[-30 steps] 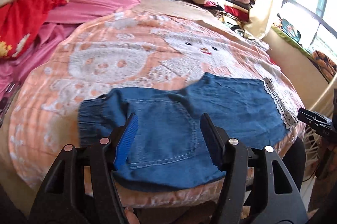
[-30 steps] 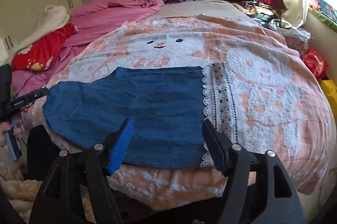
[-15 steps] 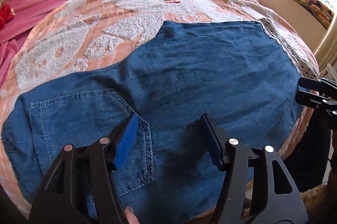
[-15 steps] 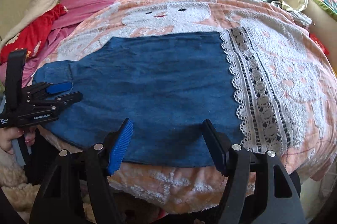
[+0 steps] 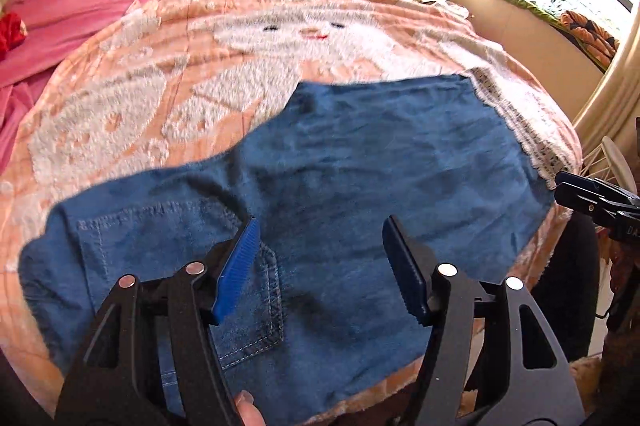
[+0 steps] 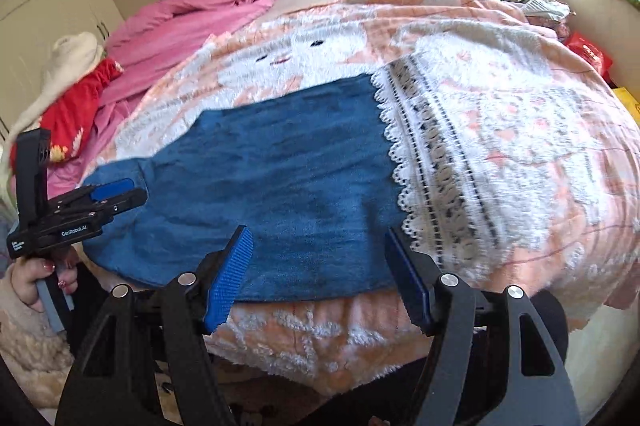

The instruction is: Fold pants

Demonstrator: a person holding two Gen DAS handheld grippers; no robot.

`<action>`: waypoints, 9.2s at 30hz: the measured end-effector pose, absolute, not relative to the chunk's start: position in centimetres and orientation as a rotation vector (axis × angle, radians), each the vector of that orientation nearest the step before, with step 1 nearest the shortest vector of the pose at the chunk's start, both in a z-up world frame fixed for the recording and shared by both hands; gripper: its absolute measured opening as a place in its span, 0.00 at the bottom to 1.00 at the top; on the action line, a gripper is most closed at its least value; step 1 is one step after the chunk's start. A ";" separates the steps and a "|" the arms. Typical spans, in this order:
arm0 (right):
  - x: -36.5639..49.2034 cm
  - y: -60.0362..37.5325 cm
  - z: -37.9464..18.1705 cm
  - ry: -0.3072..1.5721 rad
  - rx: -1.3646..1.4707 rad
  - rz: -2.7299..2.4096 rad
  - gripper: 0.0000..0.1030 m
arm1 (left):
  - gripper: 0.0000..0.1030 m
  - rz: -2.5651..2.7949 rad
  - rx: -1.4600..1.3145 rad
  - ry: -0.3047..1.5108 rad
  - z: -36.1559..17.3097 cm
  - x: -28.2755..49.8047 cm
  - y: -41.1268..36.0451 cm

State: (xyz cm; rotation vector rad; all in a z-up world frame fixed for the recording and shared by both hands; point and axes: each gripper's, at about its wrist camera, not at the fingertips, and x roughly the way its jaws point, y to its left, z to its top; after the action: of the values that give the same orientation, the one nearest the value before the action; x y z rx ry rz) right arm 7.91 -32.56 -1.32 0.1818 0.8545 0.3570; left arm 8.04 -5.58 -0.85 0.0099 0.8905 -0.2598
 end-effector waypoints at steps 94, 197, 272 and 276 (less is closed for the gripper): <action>12.9 -38.7 -3.1 0.846 0.351 0.397 0.18 | 0.16 -0.921 0.185 1.064 -1.7 27.3 -27.2; 6.5 -19.8 1.1 0.817 0.020 0.642 0.70 | 0.70 -0.361 -0.079 0.901 3.7 15.8 -2.8; 26.0 -22.1 -2.3 0.991 0.164 0.658 0.71 | 0.21 -0.298 -0.483 1.057 -5.1 5.5 -2.8; 27.8 -21.7 -3.9 1.040 0.246 0.756 0.36 | 0.19 -0.290 -0.498 1.057 -5.4 5.4 -2.5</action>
State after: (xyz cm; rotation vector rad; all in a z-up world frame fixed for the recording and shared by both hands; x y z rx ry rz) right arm 27.82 -21.68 -3.87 0.2462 1.0400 0.7561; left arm 5.36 -2.49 -5.36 -0.4978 1.0570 -0.2902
